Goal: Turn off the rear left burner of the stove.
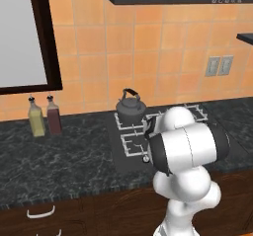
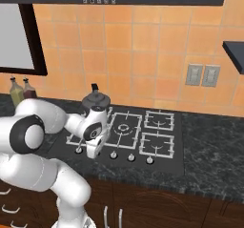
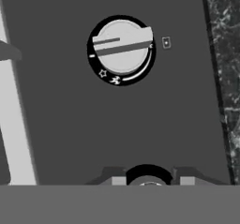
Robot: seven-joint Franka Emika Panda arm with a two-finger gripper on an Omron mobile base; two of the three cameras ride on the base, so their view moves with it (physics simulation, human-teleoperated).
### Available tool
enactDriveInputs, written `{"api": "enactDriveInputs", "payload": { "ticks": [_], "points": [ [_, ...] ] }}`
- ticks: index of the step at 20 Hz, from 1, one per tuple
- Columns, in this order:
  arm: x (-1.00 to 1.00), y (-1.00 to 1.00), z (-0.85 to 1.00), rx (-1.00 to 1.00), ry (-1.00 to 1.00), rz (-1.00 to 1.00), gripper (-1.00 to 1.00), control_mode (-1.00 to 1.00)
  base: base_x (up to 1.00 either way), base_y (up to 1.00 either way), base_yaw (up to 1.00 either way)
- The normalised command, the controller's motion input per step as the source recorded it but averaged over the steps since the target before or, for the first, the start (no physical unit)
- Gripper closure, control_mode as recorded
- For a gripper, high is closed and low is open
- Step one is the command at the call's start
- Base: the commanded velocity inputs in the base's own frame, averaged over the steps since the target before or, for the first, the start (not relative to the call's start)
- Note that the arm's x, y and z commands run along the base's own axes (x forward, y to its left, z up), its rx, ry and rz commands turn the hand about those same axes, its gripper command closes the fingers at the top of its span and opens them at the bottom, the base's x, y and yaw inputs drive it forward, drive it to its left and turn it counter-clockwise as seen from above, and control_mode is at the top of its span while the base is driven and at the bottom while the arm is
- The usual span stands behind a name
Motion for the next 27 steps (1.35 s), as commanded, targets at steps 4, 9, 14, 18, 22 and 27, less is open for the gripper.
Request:
{"api": "enactDriveInputs", "payload": {
  "ticks": [4,9,14,18,22,27],
  "points": [
    [-0.03,0.16,-0.83,0.0,0.34,-1.0,1.0,-1.0,0.0,0.0,0.0],
    [-0.04,0.14,-0.8,0.0,0.32,-1.0,1.0,-1.0,0.0,0.0,0.0],
    [-0.03,0.09,-0.79,0.0,0.27,-1.0,1.0,-1.0,0.0,0.0,0.0],
    [-0.02,0.03,-0.77,0.0,0.22,-1.0,1.0,-1.0,0.0,0.0,0.0],
    [-0.01,0.0,-0.71,0.0,0.16,-1.0,1.0,-1.0,0.0,0.0,0.0],
    [0.0,0.0,-0.57,0.0,0.02,-1.0,1.0,-1.0,0.0,0.0,0.0]
  ]
}}
